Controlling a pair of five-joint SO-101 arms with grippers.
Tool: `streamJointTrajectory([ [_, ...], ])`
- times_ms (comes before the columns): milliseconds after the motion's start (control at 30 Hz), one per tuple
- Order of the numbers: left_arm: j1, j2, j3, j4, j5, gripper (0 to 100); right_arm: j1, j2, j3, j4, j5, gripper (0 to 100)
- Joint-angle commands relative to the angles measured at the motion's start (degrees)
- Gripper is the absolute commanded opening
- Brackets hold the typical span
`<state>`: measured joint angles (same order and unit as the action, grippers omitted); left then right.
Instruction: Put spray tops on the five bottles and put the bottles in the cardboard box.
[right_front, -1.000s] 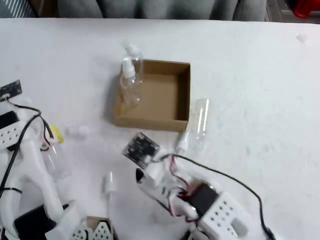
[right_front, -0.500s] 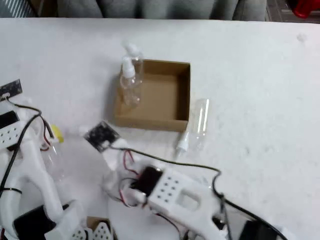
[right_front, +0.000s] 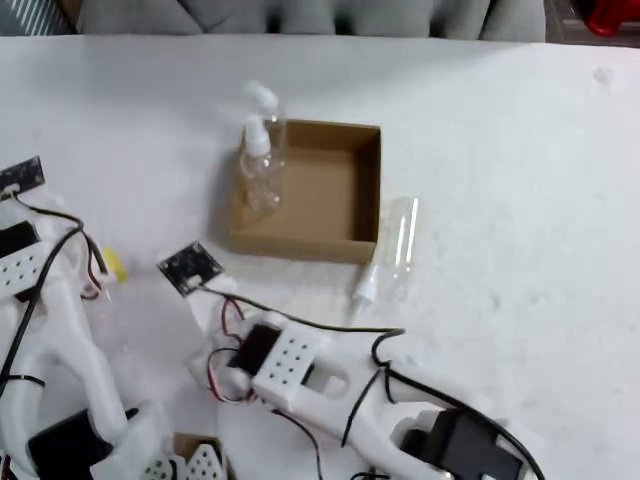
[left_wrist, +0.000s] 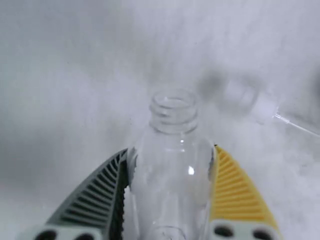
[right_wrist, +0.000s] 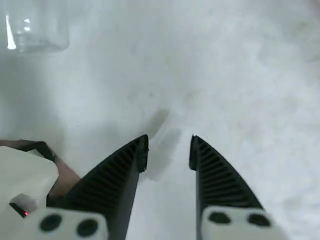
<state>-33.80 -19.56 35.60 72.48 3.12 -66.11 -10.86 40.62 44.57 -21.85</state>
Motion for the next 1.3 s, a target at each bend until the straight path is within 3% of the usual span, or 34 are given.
streamJointTrajectory([
  [0, 0.75, -3.03, -0.44, -1.49, -0.44, 2, -2.33, -0.22, -2.81, -0.66, -4.04, 19.8],
  [267, 0.84, -3.03, -0.44, -1.49, -0.44, 2, -6.11, 4.88, -1.85, -3.21, -5.89, 20.2],
  [700, 1.01, -2.68, -0.35, -1.49, -0.44, 2, -1.98, 11.74, -5.10, -4.35, -5.63, 20.0],
  [767, 1.01, -2.68, -0.35, -1.49, -0.44, 2, -0.92, 11.65, -5.10, -4.35, -3.69, 16.9],
  [900, 1.01, -2.77, -0.35, -1.49, -0.44, 2, 0.84, 11.65, -5.10, -4.18, -0.44, 0.5],
  [1267, 3.47, -6.37, -4.48, -0.70, -0.44, 2, 5.32, 5.14, -7.21, 7.52, 5.27, 1.5],
])
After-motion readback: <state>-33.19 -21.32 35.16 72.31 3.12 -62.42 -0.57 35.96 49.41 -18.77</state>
